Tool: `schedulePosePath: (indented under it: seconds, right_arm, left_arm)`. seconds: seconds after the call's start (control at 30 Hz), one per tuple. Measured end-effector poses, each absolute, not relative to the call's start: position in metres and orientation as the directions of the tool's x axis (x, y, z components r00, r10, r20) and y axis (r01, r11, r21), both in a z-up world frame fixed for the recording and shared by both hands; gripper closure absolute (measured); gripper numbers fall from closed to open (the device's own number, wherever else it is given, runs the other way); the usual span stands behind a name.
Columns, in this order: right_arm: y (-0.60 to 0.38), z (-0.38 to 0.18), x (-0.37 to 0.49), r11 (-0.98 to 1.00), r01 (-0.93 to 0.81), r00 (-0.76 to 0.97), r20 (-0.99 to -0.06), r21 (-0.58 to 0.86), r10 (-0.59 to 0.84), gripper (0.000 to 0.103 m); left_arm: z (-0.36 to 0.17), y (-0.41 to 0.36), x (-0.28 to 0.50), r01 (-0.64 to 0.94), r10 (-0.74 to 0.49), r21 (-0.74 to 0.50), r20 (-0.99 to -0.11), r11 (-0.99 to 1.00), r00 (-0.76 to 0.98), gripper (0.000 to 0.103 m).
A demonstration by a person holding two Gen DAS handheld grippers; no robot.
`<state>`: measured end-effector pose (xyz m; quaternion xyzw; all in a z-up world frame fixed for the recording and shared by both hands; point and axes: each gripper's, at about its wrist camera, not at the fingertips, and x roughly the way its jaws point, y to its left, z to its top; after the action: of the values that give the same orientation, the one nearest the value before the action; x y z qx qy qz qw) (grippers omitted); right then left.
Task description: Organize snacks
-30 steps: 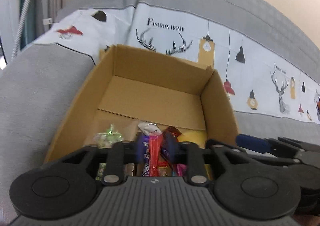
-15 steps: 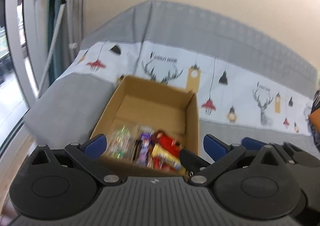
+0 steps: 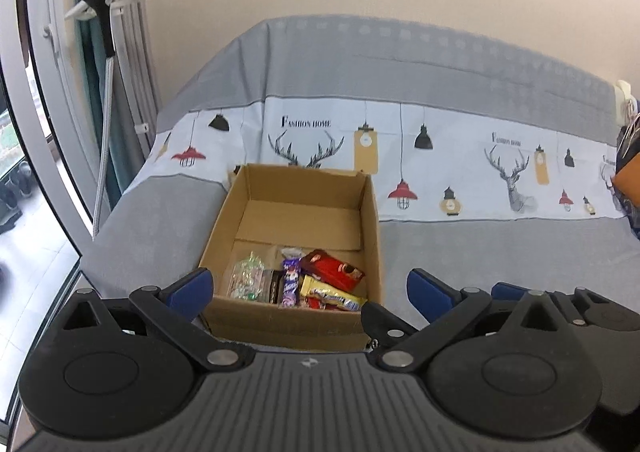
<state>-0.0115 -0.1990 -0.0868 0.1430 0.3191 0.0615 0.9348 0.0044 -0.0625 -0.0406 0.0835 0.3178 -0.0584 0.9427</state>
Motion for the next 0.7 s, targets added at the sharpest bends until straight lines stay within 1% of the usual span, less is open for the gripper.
schedulePosePath:
  seconds: [0.13,0.3,0.7]
  right_arm:
    - [-0.199,-0.079,-0.016,0.958,-0.025,0.805,-0.562,0.287,0.19,0.001]
    - [-0.201,-0.079,-0.016,0.951,-0.027,0.79,-0.576,0.307,0.209,0.001]
    - [-0.201,-0.075,-0.019,0.948,-0.033,0.794,-0.568,0.317,0.217,0.001]
  left_arm:
    - [-0.035,-0.063,0.001,0.156,-0.055,0.118,-0.601,0.981,0.797,0.0]
    - [-0.033,-0.062,0.0,0.148,-0.037,0.132,-0.612,0.98,0.79,0.0]
    - [-0.027,-0.063,-0.004,0.144,-0.019,0.157,-0.608,0.977,0.793,0.0]
